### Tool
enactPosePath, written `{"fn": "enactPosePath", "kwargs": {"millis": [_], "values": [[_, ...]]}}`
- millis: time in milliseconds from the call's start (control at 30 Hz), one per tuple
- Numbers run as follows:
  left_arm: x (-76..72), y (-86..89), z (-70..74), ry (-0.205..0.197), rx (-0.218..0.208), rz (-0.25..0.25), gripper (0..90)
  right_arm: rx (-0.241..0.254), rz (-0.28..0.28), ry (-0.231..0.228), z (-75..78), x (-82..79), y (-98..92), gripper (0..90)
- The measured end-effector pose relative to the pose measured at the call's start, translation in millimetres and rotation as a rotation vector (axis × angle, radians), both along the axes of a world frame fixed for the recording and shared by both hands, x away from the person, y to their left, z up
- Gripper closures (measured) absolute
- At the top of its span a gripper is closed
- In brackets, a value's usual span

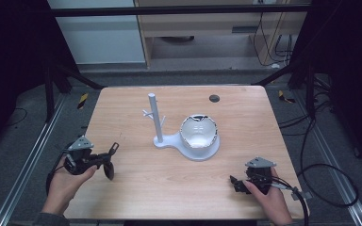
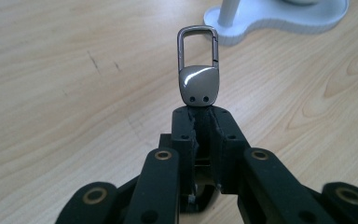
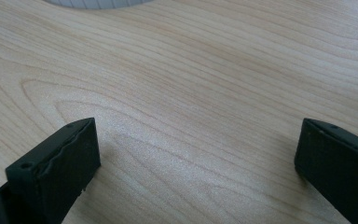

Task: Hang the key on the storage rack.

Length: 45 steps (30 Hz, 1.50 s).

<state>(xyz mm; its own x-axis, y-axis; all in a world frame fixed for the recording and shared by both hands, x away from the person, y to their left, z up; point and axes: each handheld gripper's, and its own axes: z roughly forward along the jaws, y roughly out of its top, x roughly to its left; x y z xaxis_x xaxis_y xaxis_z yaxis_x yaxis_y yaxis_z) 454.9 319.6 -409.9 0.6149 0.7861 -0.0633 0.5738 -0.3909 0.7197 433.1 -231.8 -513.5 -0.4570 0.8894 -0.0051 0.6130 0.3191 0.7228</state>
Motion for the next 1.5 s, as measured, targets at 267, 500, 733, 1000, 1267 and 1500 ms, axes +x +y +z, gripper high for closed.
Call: {"fn": "enactPosePath", "kwargs": {"millis": [267,500,733,1000,1267,1500], "values": [[1.2,-7.2,7.0,-0.072,-0.052,0.013,80.7,-0.002,0.000,-0.001,-0.1,0.0,-0.1,0.4],[4.8,-16.3,8.3,-0.117,-0.081,0.034,80.7,-0.002,0.000,-0.001,-0.1,0.1,-0.1,0.4],[7.1,-22.9,7.9,-0.132,-0.100,0.028,80.6,0.000,0.000,0.000,0.0,0.0,0.0,0.4],[7.3,-27.5,8.0,-0.139,-0.102,0.018,80.6,-0.002,0.000,-0.001,-0.1,0.1,-0.1,0.4],[7.5,-31.7,9.5,-0.144,-0.109,0.011,80.6,0.000,0.000,0.000,0.0,0.0,0.0,0.4],[7.6,-36.5,17.2,-0.159,-0.118,0.005,80.6,0.000,0.000,0.000,0.0,0.0,0.0,0.4]]}}
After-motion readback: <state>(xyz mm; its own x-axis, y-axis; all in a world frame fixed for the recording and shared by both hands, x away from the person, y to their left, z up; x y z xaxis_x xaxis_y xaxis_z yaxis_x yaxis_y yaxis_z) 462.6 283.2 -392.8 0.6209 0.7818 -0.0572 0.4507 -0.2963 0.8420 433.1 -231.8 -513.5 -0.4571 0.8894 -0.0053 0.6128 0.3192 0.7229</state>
